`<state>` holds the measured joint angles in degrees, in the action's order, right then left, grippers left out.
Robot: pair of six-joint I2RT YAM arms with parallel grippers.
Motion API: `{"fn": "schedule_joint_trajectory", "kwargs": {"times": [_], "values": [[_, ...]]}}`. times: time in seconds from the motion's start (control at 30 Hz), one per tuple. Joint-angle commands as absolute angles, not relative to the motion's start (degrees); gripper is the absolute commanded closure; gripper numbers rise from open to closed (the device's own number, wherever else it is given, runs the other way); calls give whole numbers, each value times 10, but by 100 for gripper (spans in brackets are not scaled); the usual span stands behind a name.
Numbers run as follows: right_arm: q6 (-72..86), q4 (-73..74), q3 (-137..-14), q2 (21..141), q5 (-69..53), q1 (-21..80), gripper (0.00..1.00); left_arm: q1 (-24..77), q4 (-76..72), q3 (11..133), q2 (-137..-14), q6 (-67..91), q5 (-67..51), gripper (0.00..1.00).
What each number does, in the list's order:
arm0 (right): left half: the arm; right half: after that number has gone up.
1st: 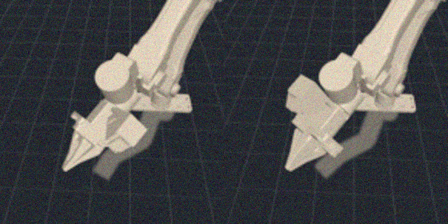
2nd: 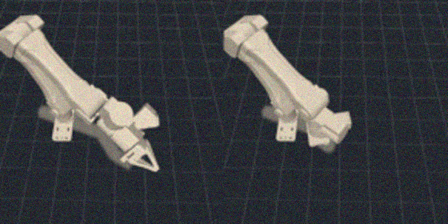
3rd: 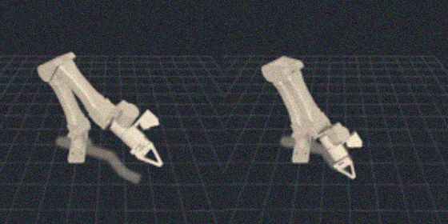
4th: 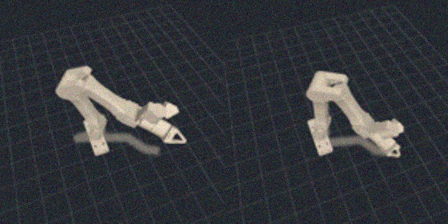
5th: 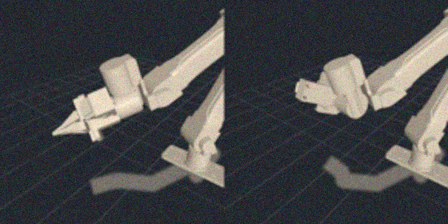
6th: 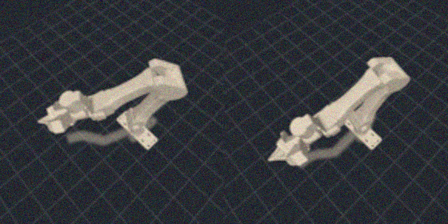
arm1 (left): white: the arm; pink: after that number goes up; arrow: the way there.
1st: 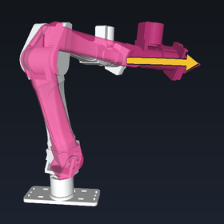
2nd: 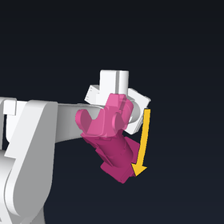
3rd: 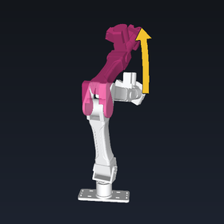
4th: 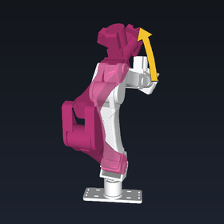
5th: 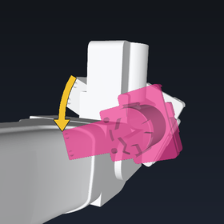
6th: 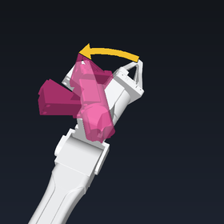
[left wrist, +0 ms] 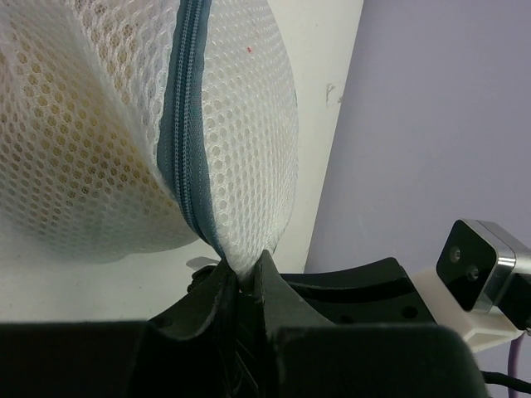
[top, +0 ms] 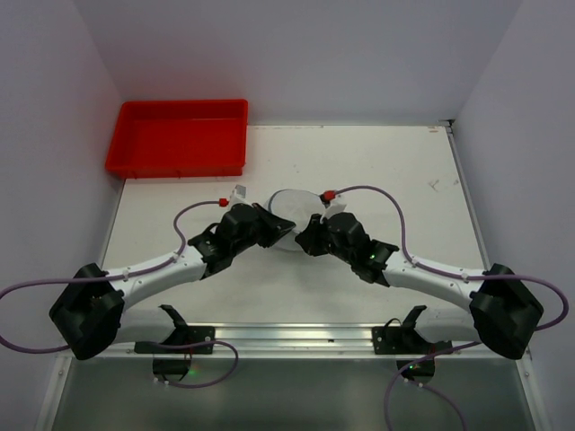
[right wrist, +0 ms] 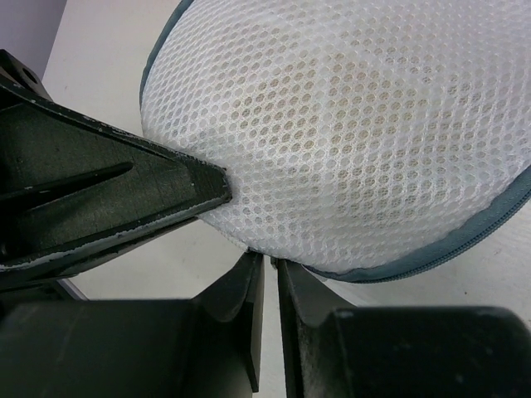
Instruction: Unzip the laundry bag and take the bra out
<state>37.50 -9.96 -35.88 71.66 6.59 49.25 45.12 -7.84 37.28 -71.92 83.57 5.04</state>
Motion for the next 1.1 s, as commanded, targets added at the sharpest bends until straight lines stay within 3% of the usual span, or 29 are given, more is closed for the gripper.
{"fn": "schedule_joint_trajectory", "kwargs": {"times": [0.0,0.1,0.37,0.8,0.9,0.97,1.0,1.07], "values": [[371,-159,-346,712,119,491,89,460,-77,396,-699,848,33,100],[363,-144,-343,697,127,491,100,460,-69,395,-695,842,38,100],[315,-22,-339,614,151,482,100,406,-21,373,-679,755,30,100],[228,123,-363,547,76,439,100,295,38,409,-750,333,-92,98],[240,108,-388,578,19,442,100,270,18,441,-786,295,-117,84],[278,74,-402,598,11,450,100,254,11,454,-799,313,-131,54],[293,61,-406,618,10,452,100,244,-10,461,-806,344,-155,22],[332,19,-418,640,11,459,100,241,-16,461,-801,382,-168,1]]}}
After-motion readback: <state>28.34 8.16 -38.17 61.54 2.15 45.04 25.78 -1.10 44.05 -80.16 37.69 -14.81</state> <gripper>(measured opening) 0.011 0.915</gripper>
